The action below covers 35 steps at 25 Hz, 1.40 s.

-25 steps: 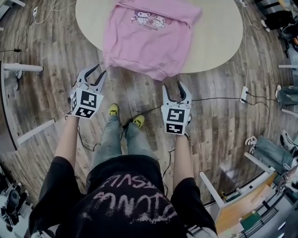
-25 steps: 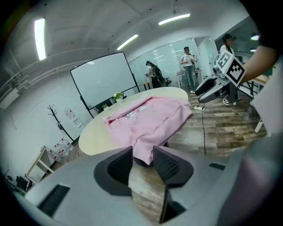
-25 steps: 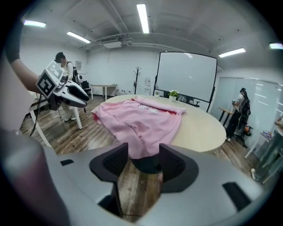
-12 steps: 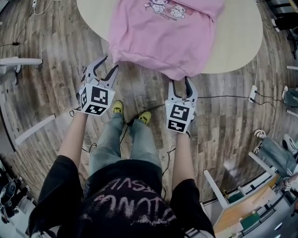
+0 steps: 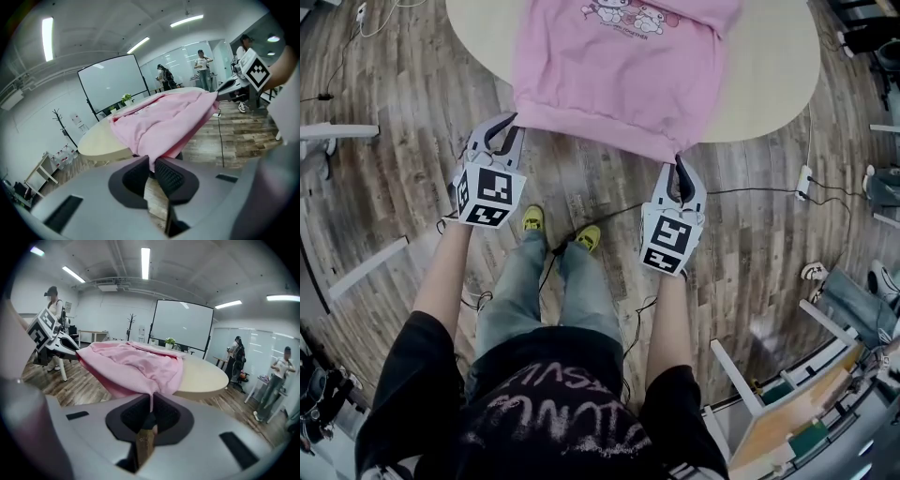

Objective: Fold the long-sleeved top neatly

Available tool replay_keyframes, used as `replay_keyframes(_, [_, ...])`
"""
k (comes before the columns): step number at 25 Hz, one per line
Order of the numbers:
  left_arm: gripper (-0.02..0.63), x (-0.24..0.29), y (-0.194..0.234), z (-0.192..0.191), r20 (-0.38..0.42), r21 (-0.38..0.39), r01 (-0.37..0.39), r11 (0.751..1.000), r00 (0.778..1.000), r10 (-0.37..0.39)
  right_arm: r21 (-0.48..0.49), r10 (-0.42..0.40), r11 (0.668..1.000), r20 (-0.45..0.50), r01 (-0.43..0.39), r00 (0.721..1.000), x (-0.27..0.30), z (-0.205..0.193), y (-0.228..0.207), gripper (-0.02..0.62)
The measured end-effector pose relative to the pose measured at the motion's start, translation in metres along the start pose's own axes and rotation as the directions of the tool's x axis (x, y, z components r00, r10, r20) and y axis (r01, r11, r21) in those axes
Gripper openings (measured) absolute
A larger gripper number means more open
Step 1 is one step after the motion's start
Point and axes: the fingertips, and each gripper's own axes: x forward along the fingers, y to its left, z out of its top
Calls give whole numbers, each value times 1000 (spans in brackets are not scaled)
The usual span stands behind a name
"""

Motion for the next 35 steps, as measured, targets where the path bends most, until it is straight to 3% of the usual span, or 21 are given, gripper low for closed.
replay_keyframes(10, [37,-46,-9,3,23,19,7,1000,1000,-7,-53,-34,998,13,34,999,-46,2,-17,25])
replay_keyframes(19, [37,-102,-26,19,19,32,48,998,999,-48,-111,-15,994,-7,14,1000,-100,8,-25,26])
replay_keyframes(28, [37,-150,-58,23,-54,16,144,989,988,-143,-107,110,987,-107,-122,988,-150,3,-24,25])
replay_keyframes(35, [37,-173,-51,53,-107,100,256,962,964,-245,-168,214,956,-173,-242,962,-166,29,-36,25])
